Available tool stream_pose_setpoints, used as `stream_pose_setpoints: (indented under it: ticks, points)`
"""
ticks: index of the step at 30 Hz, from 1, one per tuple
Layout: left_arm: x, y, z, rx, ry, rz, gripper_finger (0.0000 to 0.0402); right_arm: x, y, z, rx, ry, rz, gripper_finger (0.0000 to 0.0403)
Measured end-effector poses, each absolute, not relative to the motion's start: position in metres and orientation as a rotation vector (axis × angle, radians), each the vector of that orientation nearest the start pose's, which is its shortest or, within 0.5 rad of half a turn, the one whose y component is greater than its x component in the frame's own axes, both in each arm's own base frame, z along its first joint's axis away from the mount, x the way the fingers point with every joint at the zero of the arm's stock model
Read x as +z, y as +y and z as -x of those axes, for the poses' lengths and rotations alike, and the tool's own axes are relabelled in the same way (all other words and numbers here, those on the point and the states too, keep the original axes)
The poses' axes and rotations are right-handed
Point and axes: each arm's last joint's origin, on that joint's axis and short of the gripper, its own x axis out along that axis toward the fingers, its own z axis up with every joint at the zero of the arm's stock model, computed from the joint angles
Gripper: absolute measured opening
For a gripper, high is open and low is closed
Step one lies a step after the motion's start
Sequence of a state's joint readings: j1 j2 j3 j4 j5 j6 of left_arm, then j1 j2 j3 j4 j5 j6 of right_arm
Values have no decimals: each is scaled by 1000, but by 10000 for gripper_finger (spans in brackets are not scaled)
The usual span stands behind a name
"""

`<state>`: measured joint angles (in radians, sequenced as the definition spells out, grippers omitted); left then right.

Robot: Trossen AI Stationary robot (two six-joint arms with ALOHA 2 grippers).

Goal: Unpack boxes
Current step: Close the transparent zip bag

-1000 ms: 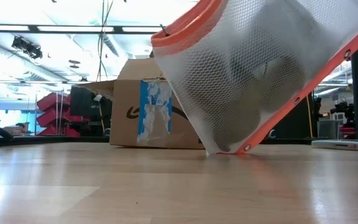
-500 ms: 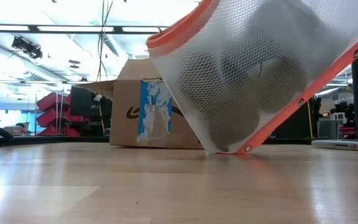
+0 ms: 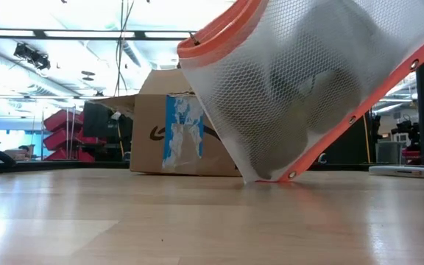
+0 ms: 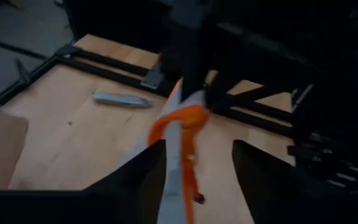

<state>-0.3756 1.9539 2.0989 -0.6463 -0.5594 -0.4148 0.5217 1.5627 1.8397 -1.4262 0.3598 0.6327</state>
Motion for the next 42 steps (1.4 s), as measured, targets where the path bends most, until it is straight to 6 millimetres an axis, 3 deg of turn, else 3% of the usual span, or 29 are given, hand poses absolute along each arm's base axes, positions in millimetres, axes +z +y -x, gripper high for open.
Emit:
stream_pose_setpoints:
  ticks: [12,15,19,21,27,42]
  points:
    - [389,-134,-416,260,439,80,183,406,129,-245,-184,1016,-90,0]
    - [387,-136,-415,196,476,74,139,406,129,-245,-185,1015,-89,0]
    - [385,-136,-414,182,495,66,31,406,129,-245,-184,1015,-90,0]
    - [388,-136,-413,187,490,66,14,406,129,-245,-185,1016,-90,0]
    - [392,-135,-412,188,462,79,20,406,129,-245,-194,1013,-104,0]
    - [398,-133,-410,174,446,169,110,406,129,-245,-205,1012,-128,0]
